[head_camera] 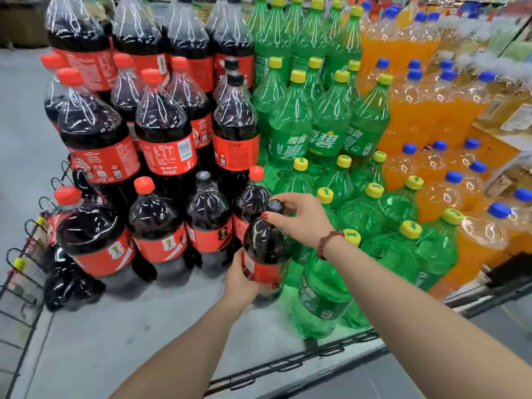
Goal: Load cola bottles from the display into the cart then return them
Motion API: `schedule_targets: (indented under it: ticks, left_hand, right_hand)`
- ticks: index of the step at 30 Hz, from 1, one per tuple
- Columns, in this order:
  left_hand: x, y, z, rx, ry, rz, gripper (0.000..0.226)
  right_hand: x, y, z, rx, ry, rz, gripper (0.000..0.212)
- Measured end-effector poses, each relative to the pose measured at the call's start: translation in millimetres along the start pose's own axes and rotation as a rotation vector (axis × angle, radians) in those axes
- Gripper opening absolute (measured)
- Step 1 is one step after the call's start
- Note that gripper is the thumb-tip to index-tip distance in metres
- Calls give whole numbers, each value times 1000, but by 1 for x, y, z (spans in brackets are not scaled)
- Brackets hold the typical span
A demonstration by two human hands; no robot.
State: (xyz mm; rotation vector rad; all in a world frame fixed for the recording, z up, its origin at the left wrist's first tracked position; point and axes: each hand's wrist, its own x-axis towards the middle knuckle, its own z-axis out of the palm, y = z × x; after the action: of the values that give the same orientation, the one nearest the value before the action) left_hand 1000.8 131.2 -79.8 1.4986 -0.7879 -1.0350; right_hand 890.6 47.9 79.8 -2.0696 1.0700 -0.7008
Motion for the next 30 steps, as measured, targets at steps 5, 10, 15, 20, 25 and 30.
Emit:
schedule_targets:
  ticks: [5, 10, 15, 20, 25, 30]
  left_hand:
    - [-3, 2, -2, 34, -7, -27, 108]
    - [-9, 13, -13, 216, 9, -7, 98]
    - [-42, 37, -19, 215, 131, 161, 58]
    - [-91, 58, 2, 80, 222, 278, 38]
    - [-156, 62, 73, -16, 167, 339, 36]
    - [-213, 46, 167, 31, 0, 375, 39]
  right_hand:
    - [-6, 1, 6, 55, 55, 22, 11]
    - [-21, -1, 16, 137, 130, 96, 36]
    - [-60, -11, 5, 208, 87, 79, 55]
    - [-110, -11, -30, 304, 78, 9, 43]
    - [-185, 25, -91, 355, 165, -7, 37]
    - [-280, 90, -159, 341, 291, 120, 35]
